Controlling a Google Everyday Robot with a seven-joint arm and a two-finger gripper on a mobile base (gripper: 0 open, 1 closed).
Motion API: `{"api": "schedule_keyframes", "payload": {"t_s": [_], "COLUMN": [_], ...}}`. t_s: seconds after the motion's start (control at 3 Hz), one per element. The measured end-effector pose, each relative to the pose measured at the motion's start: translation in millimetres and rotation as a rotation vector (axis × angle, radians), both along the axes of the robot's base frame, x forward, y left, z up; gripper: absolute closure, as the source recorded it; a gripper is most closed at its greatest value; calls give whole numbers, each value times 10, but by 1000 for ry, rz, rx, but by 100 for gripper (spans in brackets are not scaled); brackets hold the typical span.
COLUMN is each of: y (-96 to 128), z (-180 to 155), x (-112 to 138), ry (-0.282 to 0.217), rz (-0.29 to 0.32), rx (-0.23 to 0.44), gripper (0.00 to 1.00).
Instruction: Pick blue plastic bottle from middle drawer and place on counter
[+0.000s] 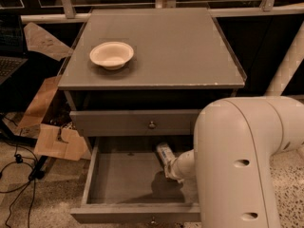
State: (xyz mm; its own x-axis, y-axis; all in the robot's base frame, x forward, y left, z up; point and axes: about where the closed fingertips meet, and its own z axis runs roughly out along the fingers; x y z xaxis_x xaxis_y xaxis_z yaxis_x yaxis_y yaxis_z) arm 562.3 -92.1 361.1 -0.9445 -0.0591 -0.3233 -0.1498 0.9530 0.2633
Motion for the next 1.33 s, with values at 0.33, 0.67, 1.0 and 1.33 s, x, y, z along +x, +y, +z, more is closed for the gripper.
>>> {"api": "schedule_keyframes", "payload": {"t_s": [0.33,0.67,1.0,1.33], "y": [29,61,-26,-208], "z": [32,178,333,538], "x": [-46,-81,-243,-435], "ry": [1,1,21,47], "rz": [32,113,160,190], "rx": [28,79,154,189], "gripper": [100,100,100,100]}}
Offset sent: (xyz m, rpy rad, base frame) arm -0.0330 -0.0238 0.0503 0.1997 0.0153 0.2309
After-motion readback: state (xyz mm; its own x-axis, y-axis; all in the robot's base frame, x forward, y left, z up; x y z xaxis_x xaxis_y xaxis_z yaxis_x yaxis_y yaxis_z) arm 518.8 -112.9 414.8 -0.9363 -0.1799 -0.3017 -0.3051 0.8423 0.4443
